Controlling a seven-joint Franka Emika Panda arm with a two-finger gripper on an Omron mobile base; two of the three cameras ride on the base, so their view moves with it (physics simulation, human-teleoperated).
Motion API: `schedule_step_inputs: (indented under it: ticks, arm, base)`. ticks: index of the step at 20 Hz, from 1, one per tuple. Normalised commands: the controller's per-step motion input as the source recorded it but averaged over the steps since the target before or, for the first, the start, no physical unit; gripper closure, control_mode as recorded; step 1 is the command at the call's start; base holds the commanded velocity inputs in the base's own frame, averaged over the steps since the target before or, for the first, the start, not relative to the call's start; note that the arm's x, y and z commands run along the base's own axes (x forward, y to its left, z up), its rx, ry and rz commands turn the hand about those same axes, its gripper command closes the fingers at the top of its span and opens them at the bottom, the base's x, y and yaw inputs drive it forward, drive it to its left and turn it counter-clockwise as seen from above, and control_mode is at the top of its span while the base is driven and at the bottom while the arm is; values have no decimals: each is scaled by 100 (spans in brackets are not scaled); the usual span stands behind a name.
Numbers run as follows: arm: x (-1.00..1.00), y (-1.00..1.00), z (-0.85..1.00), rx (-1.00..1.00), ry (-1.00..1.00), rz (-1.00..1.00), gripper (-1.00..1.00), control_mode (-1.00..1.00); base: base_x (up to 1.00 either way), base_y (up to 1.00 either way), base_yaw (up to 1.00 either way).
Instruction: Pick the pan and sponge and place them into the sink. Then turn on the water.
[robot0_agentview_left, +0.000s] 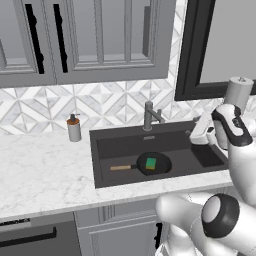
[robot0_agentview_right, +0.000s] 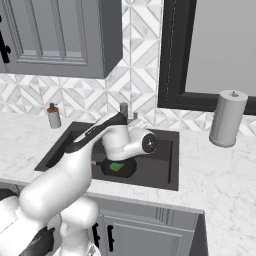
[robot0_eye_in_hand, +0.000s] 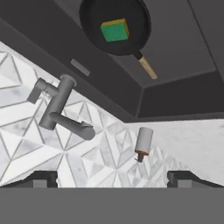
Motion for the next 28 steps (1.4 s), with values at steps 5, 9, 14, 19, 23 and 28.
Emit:
schedule_step_inputs:
  ticks: [5, 9, 14, 19, 23, 28]
  arm:
    - [30, 0, -9, 8, 0, 0, -100, -100]
    - [32, -3, -1, 11, 3, 0, -100, -100]
    - [24, -3, -1, 9, 4, 0, -100, -100]
    - [13, 0, -10, 5, 1, 0, -100, -100]
    - [1, -1, -25, 4, 0, 0, -100, -100]
    - [10, 0, -15, 3, 0, 0, -100, -100]
  base:
    - [0, 0, 0]
    - [0, 0, 0]
    - [0, 0, 0]
    - [0, 0, 0]
    - [0, 0, 0]
    - [0, 0, 0]
